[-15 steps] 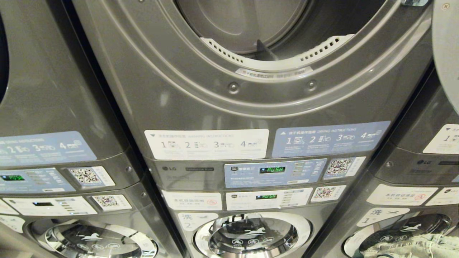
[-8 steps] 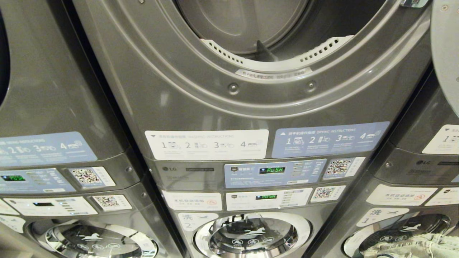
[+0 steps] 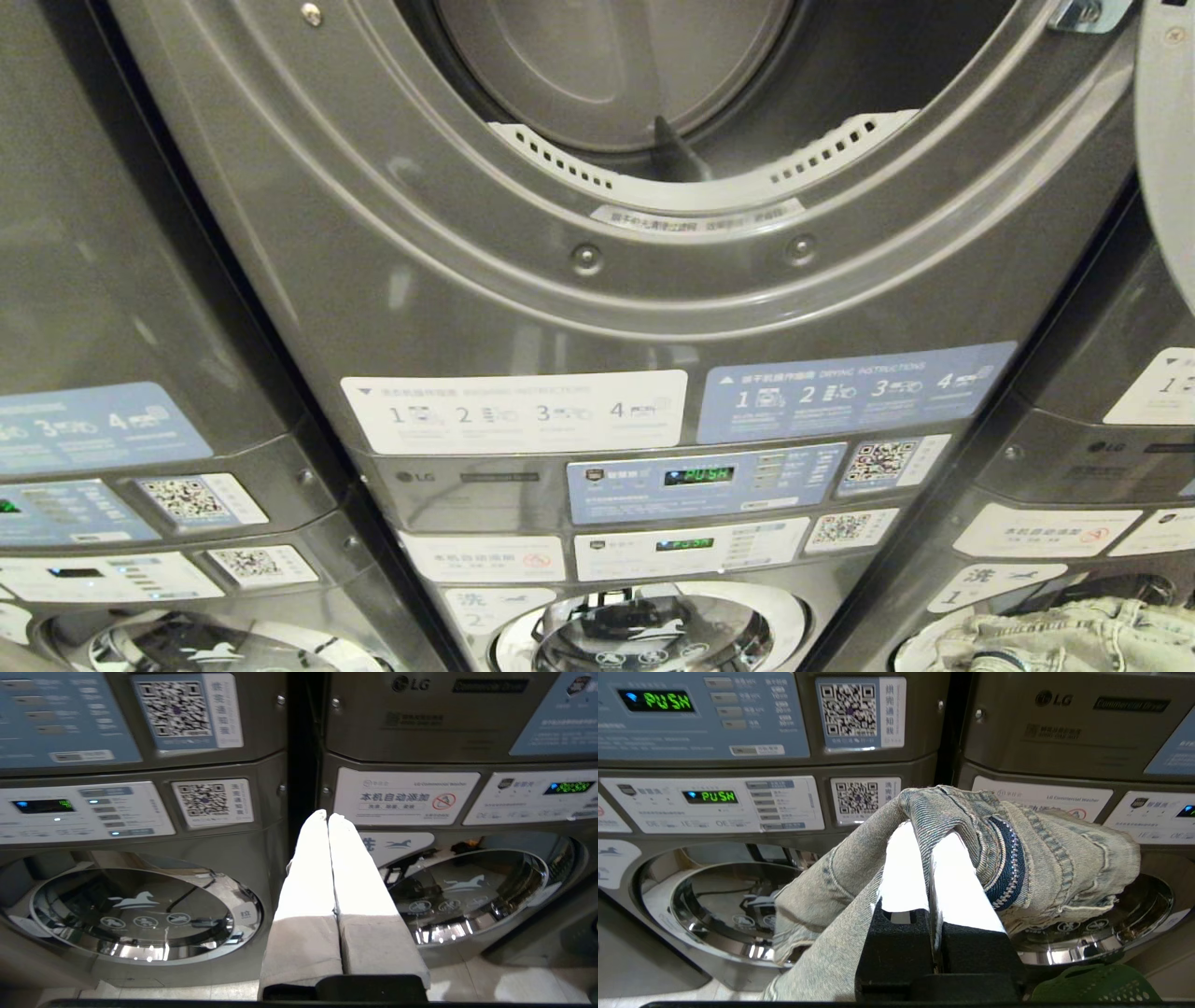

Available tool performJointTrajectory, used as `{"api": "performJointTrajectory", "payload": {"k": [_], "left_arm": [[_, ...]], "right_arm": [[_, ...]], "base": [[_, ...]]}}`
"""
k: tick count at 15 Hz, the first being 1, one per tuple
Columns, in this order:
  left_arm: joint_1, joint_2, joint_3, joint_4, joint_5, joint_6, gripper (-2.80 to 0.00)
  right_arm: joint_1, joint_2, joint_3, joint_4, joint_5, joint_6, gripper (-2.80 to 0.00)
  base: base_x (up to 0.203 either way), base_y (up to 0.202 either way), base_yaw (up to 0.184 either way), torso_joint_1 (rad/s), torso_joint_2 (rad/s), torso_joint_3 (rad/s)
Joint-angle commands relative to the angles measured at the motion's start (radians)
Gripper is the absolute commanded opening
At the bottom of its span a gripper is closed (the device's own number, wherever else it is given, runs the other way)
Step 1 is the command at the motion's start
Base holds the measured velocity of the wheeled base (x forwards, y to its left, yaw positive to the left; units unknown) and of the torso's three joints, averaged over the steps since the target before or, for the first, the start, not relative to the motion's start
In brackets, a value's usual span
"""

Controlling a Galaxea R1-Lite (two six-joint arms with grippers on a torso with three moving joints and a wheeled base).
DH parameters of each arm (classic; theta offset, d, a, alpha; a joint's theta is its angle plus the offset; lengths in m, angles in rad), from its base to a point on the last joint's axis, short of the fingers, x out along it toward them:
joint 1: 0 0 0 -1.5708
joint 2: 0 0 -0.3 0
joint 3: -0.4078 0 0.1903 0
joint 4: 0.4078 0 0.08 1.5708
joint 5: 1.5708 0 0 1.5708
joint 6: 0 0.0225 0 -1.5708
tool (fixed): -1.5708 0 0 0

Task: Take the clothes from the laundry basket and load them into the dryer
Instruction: Put the clothes in the dryer

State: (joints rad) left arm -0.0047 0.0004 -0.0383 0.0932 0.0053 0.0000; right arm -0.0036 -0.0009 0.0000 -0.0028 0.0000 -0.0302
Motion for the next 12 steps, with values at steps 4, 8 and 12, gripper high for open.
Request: {"api": "performJointTrajectory", "payload": {"k": [4,8,12], "left_arm": [[-0.001,0.000,0.000,0.000,0.001,0.000,-2.80],[-0.001,0.000,0.000,-0.001,0.001,0.000,-2.80],[-0.001,0.000,0.000,-0.001,0.001,0.002,-2.80]], "right_arm": [[-0.001,-0.001,0.000,0.000,0.003,-0.007,-2.80],[-0.001,-0.001,-0.001,0.003,0.032,-0.075,-2.80],[-0.002,0.005,-0.127,0.009,0.254,-0.165,-2.80]], "base": [[0.030,0.000,0.001,-0.002,0.00,0.001],[0.000,0.000,0.000,0.000,0.00,0.000],[-0.013,0.000,0.001,0.001,0.00,0.001]]}}
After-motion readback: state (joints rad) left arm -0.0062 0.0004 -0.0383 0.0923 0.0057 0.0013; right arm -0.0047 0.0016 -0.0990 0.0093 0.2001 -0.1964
